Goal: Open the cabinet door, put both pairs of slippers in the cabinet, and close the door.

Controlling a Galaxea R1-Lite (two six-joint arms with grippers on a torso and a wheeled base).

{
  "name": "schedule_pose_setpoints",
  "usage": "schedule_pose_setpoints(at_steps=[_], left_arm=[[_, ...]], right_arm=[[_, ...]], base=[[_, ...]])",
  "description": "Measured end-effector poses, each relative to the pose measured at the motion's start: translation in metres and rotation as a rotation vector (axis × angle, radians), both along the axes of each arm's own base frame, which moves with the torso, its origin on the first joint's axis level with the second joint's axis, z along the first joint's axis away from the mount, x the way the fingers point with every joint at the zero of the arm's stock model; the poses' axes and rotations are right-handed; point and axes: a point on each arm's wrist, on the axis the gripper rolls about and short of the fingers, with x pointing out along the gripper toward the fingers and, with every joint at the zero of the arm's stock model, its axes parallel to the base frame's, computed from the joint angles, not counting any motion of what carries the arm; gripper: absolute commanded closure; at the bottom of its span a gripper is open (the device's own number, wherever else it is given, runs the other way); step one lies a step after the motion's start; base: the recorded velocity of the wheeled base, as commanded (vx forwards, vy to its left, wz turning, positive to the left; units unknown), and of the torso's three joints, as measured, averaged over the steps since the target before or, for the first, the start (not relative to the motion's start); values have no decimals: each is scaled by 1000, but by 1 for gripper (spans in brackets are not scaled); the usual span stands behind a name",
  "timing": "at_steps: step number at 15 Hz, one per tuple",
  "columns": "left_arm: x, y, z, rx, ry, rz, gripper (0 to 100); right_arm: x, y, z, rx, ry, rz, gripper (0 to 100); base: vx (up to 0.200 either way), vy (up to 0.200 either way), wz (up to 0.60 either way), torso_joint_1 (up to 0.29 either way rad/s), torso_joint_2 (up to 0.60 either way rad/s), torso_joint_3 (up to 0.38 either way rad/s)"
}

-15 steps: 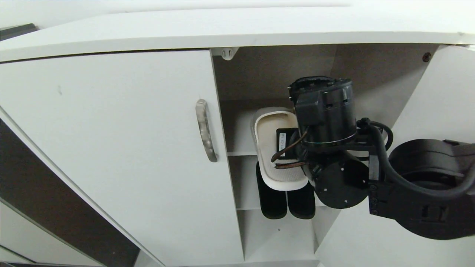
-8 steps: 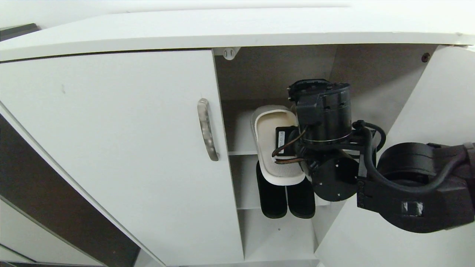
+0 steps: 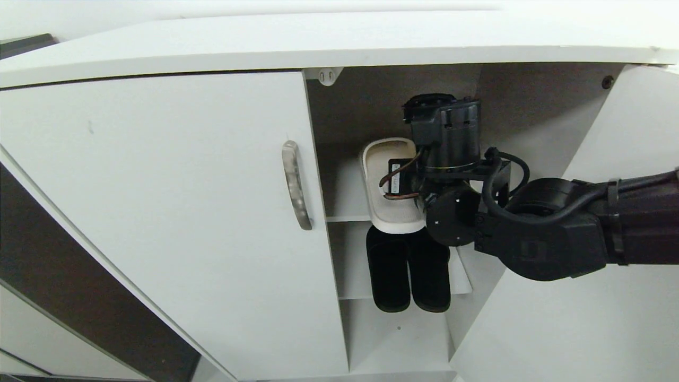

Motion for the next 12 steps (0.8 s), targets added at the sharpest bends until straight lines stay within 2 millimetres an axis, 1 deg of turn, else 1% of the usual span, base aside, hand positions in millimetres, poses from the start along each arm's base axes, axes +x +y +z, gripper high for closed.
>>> schedule_pose_setpoints(at_steps=[5,8,9,12], left_arm=[[0,0,0,0,0,0,100],[0,0,0,0,0,1,100],[0,0,0,0,0,1,100],[0,0,0,0,0,0,100]], right_arm=[[14,7,-9,-13,8,-4,100],[16,8,-12,-18,14,-2,100],[16,9,-13,-19,15,-4,0],[15,9,-15,-21,18,-2,0]], base=[[0,0,0,0,0,0],[0,0,0,0,0,0],[0,0,0,0,0,0],[0,0,0,0,0,0]])
